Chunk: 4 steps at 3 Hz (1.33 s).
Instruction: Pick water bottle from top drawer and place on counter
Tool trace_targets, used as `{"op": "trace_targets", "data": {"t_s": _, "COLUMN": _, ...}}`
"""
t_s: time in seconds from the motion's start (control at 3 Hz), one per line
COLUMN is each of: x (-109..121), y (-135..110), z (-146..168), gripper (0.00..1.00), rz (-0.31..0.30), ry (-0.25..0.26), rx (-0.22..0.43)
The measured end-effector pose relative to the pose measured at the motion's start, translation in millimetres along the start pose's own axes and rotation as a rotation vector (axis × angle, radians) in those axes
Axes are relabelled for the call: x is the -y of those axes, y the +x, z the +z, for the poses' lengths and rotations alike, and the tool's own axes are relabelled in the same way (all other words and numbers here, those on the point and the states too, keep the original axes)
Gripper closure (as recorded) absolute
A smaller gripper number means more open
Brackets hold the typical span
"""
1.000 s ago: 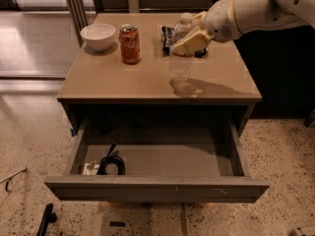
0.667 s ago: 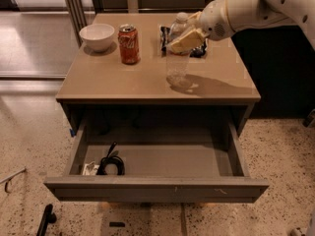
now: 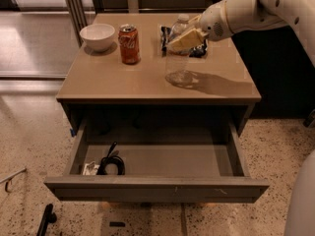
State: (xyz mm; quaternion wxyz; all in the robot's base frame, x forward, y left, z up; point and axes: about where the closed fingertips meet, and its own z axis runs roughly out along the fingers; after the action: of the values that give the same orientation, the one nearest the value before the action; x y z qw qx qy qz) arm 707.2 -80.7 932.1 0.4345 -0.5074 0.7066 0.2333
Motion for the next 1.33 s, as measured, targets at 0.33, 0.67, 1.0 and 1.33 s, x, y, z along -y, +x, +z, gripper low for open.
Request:
{"op": "trace_targets", "data": {"t_s": 0.33, "x": 0.1, "y": 7.0, "z": 5.1, "gripper": 0.81, "rz": 0.055, "ry": -0.032, "rx": -0.015}}
{"op": "trace_targets", "data": {"t_s": 0.67, "x": 0.1, "y": 7.0, "z": 5.1, "gripper": 0.58, "rz": 0.055, "ry": -0.032, "rx": -0.015}}
{"op": "trace_targets", "data": {"t_s": 1.0, "x": 0.1, "y": 7.0, "z": 5.2, "gripper": 0.35, "rz": 0.055, "ry": -0.033, "rx": -0.015}}
{"op": "trace_targets", "data": {"t_s": 1.33, "x": 0.0, "y": 7.0, "z": 5.3, "gripper": 0.11, "rz": 0.055, "ry": -0.033, "rx": -0.015}}
